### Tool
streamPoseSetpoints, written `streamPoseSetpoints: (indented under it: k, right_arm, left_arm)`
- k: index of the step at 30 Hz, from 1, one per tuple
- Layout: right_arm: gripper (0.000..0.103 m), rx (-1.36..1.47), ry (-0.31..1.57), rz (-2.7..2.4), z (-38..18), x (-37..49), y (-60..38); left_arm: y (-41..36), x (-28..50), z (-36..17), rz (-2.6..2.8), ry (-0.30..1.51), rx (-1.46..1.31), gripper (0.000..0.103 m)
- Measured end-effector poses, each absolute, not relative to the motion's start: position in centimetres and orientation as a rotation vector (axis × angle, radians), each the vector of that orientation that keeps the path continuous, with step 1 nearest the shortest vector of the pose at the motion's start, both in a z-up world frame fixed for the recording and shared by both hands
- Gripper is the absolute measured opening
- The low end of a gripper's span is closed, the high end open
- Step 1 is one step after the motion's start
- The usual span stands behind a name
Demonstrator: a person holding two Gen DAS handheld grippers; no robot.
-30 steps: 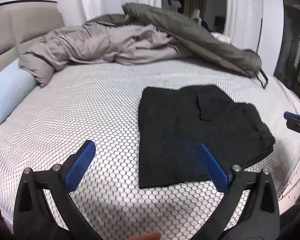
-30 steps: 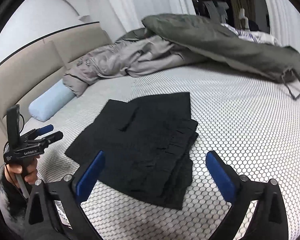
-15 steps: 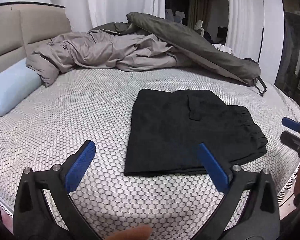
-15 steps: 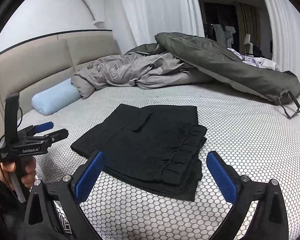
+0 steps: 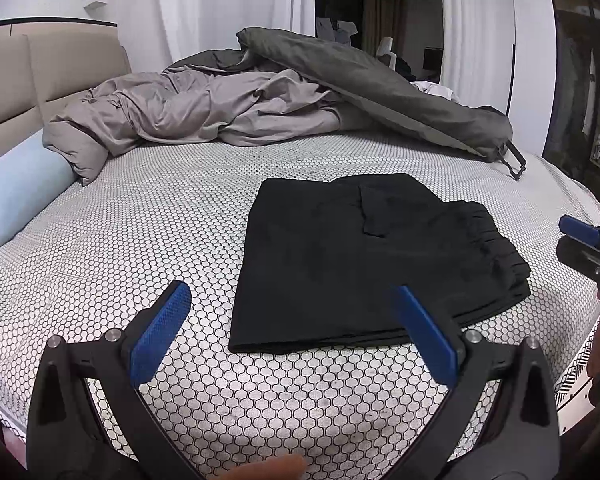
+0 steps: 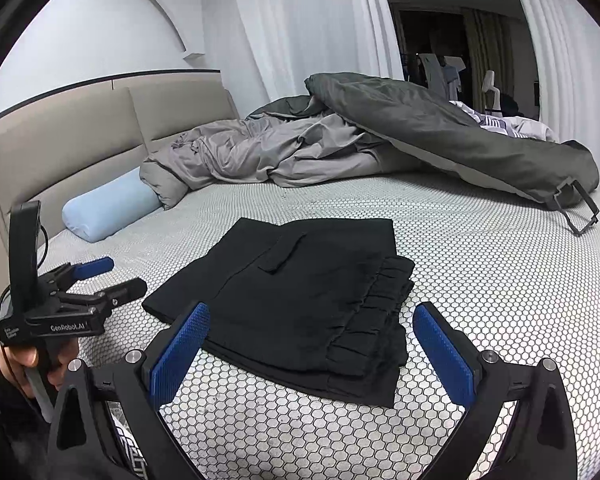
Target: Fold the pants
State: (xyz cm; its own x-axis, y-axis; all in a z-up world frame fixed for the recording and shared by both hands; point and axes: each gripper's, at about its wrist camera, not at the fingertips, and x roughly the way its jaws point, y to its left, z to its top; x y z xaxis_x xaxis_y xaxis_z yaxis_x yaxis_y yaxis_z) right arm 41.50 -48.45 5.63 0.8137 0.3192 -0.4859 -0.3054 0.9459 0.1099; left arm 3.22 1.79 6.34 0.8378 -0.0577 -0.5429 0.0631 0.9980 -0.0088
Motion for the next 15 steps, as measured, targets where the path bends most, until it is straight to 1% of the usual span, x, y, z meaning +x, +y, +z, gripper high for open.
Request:
streamPoseSetpoints:
  k: [5, 6, 7, 10, 13, 15]
  right_arm:
    - [0.103, 0.034, 0.525, 0.338, 5.5, 46.6, -51.0]
    - [0.103, 0.030, 0.524, 0.339, 5.8, 44.8, -49.9]
    - [0.103, 0.026, 0.522, 0.340, 5.7, 46.2, -50.7]
    - [0.103, 0.018, 0.521, 0.344, 5.8, 44.9, -49.9]
    - [0.103, 0.015, 0.523, 0.347, 5.7, 47.9, -51.4]
    - [0.103, 0.011, 0.522, 0.345, 5.7, 47.9, -51.4]
  left_arm:
    - [2.2, 3.5, 6.3, -0.065, 0.568, 0.018, 0.102]
    - [2.1, 3.5, 6.3, -0.064, 0.566, 0.017, 0.102]
    - [2.2, 3.5, 6.3, -0.065, 0.566, 0.016, 0.102]
    - [2.4, 3.6, 6.3, -0.066, 0.565, 0.016, 0.102]
    - [2.5, 3.6, 6.2, -0.067, 0.564, 0.016, 0.102]
    - [2.7, 3.6, 6.2, -0.067, 0.564, 0.015, 0.102]
